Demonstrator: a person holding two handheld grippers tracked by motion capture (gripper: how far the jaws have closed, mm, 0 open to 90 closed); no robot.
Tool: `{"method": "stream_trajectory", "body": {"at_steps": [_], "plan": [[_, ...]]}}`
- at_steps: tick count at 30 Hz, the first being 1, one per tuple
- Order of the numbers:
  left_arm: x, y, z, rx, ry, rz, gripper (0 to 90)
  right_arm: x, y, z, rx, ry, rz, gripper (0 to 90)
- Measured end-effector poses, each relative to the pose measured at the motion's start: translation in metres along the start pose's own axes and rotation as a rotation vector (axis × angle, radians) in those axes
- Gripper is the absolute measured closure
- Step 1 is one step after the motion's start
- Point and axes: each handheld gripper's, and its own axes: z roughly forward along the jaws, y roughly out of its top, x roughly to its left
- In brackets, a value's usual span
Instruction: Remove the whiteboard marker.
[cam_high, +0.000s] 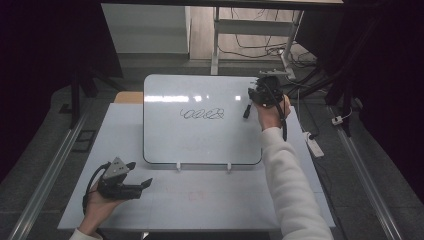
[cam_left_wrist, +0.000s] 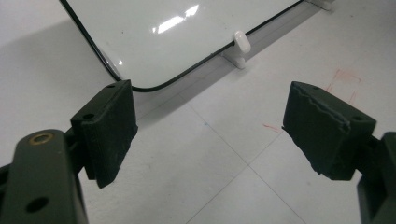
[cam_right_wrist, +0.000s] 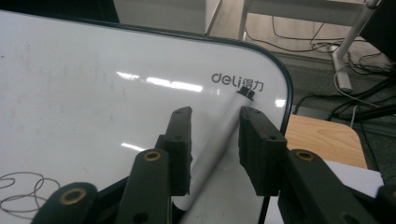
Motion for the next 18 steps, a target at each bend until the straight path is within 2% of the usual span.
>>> {"method": "stream_trajectory", "body": {"at_steps": [5,12,18], "plan": [[0.000,0.000,0.000,0.000,0.001,0.002,18.1,0.004,0.000,0.005,0.014,-0.021,-0.004,68.9],[0.001,-0.001,-0.001,0.000,0.006,0.000,18.1,0.008,0.001,0.009,-0.001,-0.034,0.016,72.0],[0.001,-0.002,-0.001,-0.002,0.008,0.004,18.2,0.014,0.002,0.012,-0.009,0.005,0.046,78.3]]}}
